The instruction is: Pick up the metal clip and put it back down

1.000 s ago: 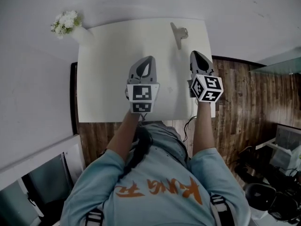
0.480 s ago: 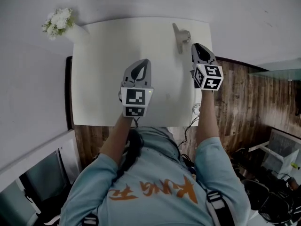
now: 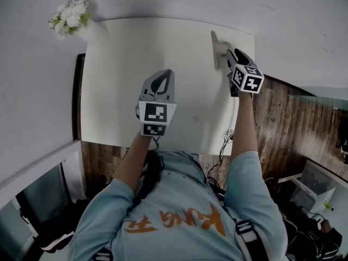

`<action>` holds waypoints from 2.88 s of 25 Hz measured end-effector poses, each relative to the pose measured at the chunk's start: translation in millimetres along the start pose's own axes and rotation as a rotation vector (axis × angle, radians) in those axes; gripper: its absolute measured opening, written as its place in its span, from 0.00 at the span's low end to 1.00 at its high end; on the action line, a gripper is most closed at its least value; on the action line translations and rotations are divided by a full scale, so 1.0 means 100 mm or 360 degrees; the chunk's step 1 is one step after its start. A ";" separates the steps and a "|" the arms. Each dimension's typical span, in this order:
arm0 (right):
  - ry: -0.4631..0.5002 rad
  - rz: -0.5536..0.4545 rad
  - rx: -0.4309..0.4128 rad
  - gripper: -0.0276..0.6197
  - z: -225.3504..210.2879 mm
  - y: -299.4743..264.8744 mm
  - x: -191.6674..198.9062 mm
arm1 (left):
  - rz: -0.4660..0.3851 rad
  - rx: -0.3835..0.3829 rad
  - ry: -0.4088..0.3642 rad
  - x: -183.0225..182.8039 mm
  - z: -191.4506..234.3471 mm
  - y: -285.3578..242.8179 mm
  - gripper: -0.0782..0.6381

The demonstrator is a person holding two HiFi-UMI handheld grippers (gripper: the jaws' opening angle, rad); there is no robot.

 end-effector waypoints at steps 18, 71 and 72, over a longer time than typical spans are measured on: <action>-0.0411 -0.0025 -0.0099 0.12 0.01 -0.41 0.09 | 0.0033 -0.0040 0.0092 0.14 0.20 -0.06 0.13; 0.0146 -0.0606 0.0061 0.07 2.01 1.42 -0.74 | -0.0231 -0.0322 0.0169 -0.08 0.73 1.07 0.13; 0.0146 -0.0602 0.0043 0.07 2.05 1.36 -0.75 | -0.0223 -0.0344 0.0175 -0.07 0.80 1.08 0.13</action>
Point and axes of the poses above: the fingertips, and each gripper's own axes: y backward along the fingers, z to its left, x out of its underside, the point moved 8 cm from there along y, backward along the fingers, and after that the axes turned 5 degrees about -z, right-handed, at the moved point
